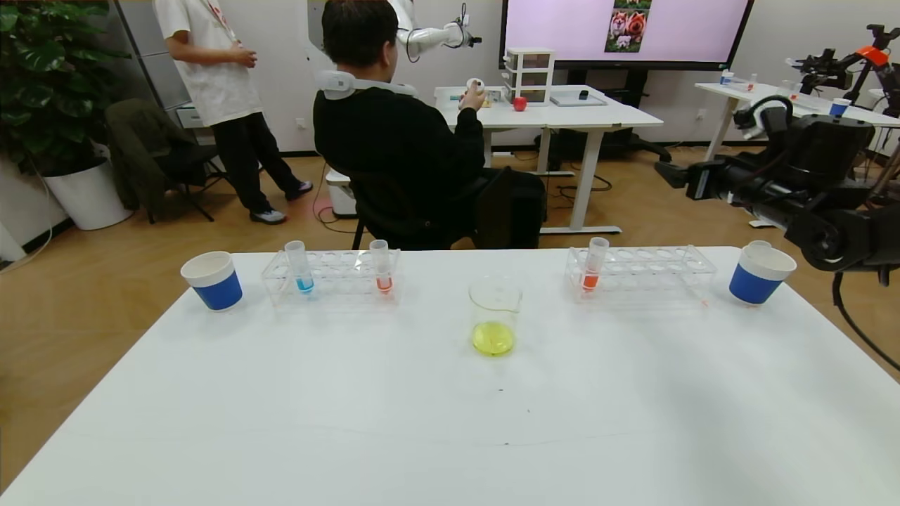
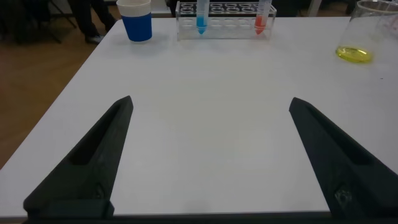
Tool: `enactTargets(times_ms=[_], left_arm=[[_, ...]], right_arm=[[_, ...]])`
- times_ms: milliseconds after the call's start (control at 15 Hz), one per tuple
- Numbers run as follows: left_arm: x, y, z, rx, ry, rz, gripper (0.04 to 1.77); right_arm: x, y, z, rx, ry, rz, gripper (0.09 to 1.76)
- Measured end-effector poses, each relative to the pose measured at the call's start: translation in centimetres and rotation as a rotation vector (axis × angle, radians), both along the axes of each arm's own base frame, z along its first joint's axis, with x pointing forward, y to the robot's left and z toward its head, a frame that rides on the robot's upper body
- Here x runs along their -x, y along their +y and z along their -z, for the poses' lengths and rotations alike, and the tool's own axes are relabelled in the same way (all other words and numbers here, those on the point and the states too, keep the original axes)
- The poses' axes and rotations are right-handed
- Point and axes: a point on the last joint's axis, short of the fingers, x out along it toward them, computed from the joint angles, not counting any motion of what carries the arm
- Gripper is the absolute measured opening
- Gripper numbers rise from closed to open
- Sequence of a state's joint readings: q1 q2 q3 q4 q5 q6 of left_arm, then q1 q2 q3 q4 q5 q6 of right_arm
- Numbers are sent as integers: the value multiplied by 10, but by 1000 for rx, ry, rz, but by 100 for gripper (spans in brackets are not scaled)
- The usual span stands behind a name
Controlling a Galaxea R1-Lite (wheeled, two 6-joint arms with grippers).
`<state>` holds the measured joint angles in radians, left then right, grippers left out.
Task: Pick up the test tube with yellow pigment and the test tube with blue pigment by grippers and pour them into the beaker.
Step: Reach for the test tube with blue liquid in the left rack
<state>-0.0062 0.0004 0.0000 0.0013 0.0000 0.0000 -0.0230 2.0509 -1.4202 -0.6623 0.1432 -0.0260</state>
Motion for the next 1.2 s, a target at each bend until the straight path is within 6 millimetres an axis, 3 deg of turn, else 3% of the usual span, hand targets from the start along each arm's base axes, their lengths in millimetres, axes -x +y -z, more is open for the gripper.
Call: enactTargets(times_ms=[133,333,533,733,933,1200], left_arm=[[0,0,0,0,0,0,175],[0,0,0,0,0,0,175],[0,0,0,0,0,0,175],[0,0,0,0,0,0,175],[0,0,0,0,0,0,175],[0,0,0,0,0,0,175]], right_arm=[[26,38,-29,-6,-38,-51,174],[79,58,-63,-13,-90,-104,174],[146,53,-90,-21,-161,-112,174],[217,33,-111,-23,-266,-61,174],[285,12,-110,-15,-355,25,174],[365,8,-80,-5,-439,34,174]])
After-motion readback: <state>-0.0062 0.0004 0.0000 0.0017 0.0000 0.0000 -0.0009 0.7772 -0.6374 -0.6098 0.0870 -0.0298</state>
